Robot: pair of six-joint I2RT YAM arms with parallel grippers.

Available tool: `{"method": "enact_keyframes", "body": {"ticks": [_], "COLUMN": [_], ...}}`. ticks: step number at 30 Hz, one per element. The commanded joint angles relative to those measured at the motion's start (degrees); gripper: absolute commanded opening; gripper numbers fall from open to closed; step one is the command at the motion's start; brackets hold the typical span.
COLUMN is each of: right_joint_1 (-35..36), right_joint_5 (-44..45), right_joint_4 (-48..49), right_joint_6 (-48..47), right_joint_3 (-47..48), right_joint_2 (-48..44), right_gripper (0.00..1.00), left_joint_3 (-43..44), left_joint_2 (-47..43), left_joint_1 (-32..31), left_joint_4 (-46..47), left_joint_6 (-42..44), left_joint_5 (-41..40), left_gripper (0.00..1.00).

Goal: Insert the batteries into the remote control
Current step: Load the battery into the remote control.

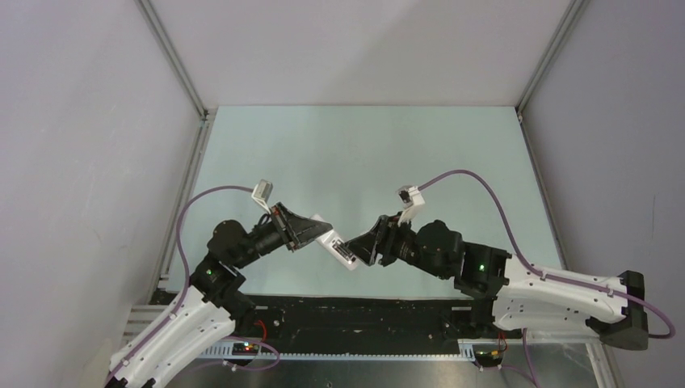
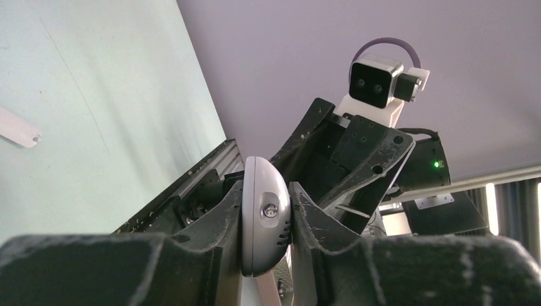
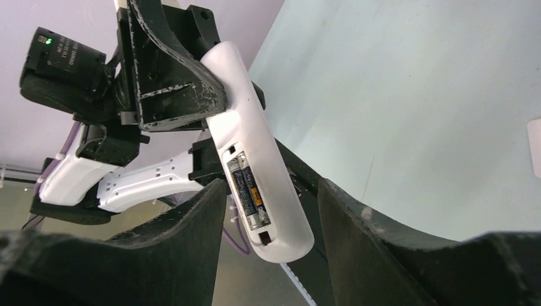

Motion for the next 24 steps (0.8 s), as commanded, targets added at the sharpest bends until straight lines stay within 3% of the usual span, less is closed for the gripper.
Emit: {"method": "enact_keyframes", "body": {"ticks": [1, 11, 24], "right_joint_1": [0.22, 0.19, 0.28], "right_joint_5": [-1.43, -6.63, -16.04], "right_joint_4": [7.6, 13.12, 16.99], "right_joint_6": [-3.73, -11.83, -16.05], "right_joint_3": [-1.56, -3.0, -3.02], "right_joint_2": [-3.01, -7.11, -4.24], "right_gripper": [0.6, 0.64, 0.65], "left_joint_3": [2.3, 3.44, 4.76], "left_joint_2": [-2.25, -5.48, -6.78], "left_joint_1": [0.02, -0.05, -0.06], "left_joint_4": [3.58, 5.11, 7.01], "left_joint_6": [4.78, 12.3, 15.4], "left_joint_5": [2.26, 6.97, 10.49], "left_gripper": [0.0, 0.0, 0.0]}}
